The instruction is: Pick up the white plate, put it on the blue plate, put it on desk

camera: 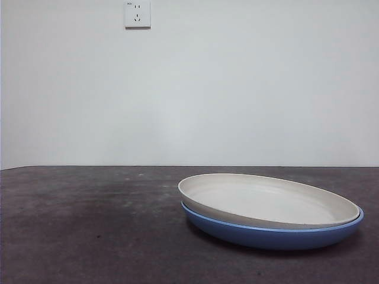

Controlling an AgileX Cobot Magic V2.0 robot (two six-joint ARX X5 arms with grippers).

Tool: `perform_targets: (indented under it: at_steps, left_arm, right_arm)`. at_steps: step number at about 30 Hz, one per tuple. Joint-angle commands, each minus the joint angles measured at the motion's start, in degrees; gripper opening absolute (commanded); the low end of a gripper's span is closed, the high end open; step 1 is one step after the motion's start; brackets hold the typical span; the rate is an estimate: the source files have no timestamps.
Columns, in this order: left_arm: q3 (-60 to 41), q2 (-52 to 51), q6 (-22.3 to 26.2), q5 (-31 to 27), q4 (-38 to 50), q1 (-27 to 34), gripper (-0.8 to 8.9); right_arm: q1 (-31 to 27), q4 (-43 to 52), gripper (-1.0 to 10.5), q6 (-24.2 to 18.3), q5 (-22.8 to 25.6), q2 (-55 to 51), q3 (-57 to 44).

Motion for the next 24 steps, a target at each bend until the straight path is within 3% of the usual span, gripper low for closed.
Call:
perform_targets:
  at_steps: [1,10,24]
  left_arm:
    - [-6.1,-6.03,2.19,-0.31,3.89,-0.37,6.02]
    - [-18.29,-21.14,3.45,-0.31,8.61,-0.37,6.0]
    - [-18.53,-22.18,3.65,-0.31,10.69,-0.37,6.0]
  right_arm:
    - [0.24,0.24,5.6,0.52,0.13,0.35,1.01]
    - [0.24,-6.58,5.6,0.66,4.72,0.72,0.94]
    - [0.24,-7.1,5.6,2.36,4.09,8.39,0.92]
